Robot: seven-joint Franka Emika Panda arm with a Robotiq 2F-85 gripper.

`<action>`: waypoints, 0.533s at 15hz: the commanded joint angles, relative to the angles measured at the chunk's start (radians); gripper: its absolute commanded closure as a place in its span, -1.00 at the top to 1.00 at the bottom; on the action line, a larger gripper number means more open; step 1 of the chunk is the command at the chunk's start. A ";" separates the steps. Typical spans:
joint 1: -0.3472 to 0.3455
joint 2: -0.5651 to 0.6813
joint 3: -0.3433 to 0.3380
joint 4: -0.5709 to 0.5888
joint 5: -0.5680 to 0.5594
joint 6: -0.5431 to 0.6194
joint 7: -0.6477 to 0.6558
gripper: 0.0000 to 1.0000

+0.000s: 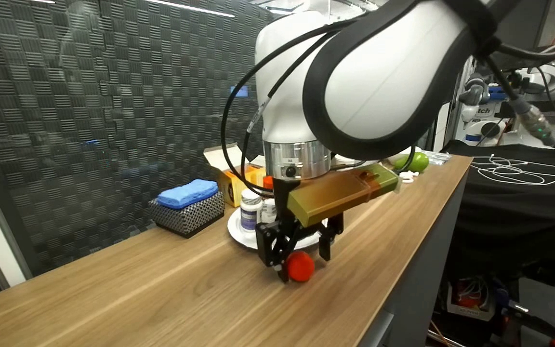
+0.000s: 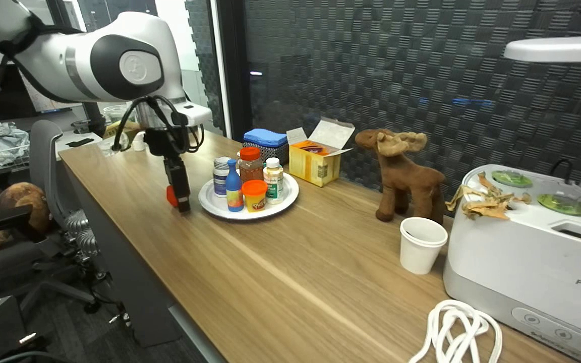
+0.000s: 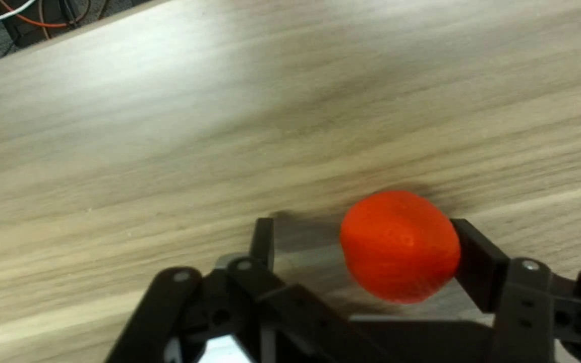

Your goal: Put the bottles on the tray

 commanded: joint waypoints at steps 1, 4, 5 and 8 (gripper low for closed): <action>0.013 0.002 -0.001 0.022 0.009 -0.003 -0.011 0.12; 0.017 -0.042 0.018 -0.014 0.048 0.001 -0.018 -0.33; 0.020 -0.054 0.022 -0.023 0.056 0.003 -0.013 -0.47; 0.033 -0.094 0.027 -0.047 0.049 0.005 0.021 -0.52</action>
